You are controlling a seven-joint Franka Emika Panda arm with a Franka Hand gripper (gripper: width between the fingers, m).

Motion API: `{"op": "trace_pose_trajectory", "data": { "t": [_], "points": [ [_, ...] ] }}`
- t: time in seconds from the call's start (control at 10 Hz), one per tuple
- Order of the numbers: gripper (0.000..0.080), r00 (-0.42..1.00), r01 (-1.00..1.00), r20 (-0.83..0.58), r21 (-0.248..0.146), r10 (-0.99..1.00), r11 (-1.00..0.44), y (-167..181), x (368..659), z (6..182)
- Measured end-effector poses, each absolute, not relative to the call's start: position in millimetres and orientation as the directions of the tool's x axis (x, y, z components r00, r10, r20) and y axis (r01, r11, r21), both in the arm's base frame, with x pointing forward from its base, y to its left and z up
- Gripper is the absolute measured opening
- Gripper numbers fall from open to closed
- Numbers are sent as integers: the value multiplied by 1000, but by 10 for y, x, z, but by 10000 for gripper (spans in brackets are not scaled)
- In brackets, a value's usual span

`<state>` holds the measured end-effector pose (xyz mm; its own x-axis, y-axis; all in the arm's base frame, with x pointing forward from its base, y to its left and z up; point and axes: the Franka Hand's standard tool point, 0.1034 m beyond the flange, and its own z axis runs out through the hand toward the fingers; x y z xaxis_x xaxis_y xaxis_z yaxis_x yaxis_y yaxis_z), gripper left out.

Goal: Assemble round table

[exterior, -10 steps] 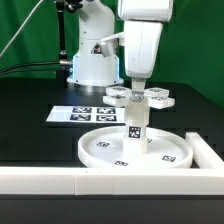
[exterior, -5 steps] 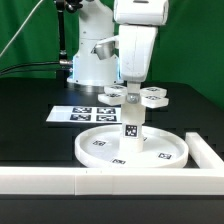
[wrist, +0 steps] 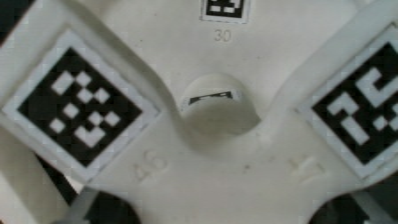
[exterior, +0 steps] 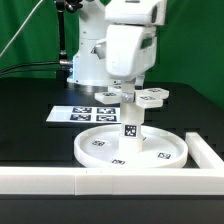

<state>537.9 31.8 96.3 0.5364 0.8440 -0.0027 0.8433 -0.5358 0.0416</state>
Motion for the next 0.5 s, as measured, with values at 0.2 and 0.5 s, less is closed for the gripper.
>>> {"op": "trace_pose_trajectory", "data": {
  "t": [0.2, 0.5],
  "points": [
    [443, 720, 694, 0, 30, 694, -719, 316, 5377, 962],
    [445, 873, 488, -5, -6, 488, -873, 316, 5381, 964]
  ]
}}
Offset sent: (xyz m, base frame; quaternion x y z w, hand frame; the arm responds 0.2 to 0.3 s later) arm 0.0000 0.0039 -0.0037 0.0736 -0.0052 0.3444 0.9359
